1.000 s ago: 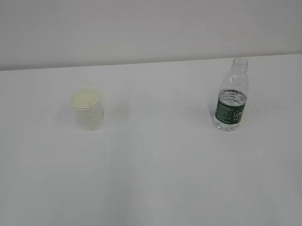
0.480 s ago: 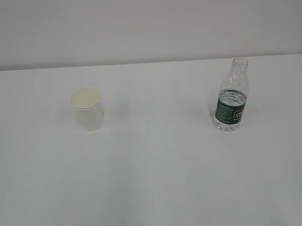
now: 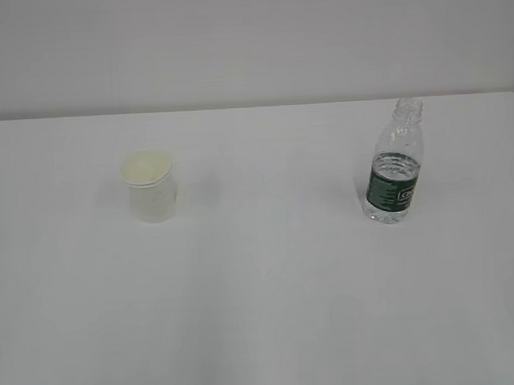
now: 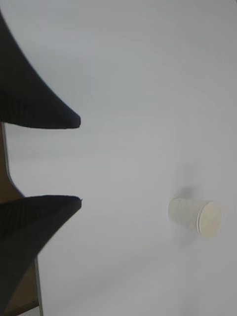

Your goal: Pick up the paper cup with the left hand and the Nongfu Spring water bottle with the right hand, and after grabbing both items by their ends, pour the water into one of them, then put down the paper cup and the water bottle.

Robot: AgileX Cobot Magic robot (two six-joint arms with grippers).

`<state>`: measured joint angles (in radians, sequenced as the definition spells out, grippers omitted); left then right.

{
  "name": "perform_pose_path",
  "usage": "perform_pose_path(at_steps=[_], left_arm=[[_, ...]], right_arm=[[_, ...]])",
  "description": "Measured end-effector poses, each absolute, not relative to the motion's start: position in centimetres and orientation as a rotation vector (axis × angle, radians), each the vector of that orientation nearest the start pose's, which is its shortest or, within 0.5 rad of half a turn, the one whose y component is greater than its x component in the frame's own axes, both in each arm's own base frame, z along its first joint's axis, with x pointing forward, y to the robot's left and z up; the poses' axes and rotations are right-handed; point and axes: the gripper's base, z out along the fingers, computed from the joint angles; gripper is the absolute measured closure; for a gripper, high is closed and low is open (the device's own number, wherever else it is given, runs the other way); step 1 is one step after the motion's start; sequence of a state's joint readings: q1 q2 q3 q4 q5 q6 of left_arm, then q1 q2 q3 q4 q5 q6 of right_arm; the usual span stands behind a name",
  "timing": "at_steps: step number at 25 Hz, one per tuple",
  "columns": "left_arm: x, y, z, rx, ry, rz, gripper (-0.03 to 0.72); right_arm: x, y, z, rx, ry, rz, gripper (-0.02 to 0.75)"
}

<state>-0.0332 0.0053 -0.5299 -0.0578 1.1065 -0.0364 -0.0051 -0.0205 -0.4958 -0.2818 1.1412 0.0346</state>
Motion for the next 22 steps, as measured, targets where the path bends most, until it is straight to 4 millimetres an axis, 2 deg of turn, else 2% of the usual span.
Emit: perform_pose_path(at_steps=[7, 10, 17, 22], left_arm=[[-1.0, -0.4, 28.2, 0.002, 2.066, -0.112, 0.374], [-1.0, -0.4, 28.2, 0.002, 2.061, -0.112, 0.361], [-1.0, -0.4, 30.6, -0.001, 1.904, -0.115, 0.231], [1.4, -0.5, 31.6, -0.008, 1.911, -0.114, 0.21]], right_arm=[[-1.3, -2.3, 27.2, 0.071, 2.087, -0.322, 0.165], [-1.3, -2.0, 27.7, 0.087, 2.057, -0.262, 0.165], [-1.8, -1.3, 30.0, 0.082, 1.92, -0.148, 0.165], [-0.8, -0.9, 31.7, 0.068, 1.848, -0.092, 0.165]])
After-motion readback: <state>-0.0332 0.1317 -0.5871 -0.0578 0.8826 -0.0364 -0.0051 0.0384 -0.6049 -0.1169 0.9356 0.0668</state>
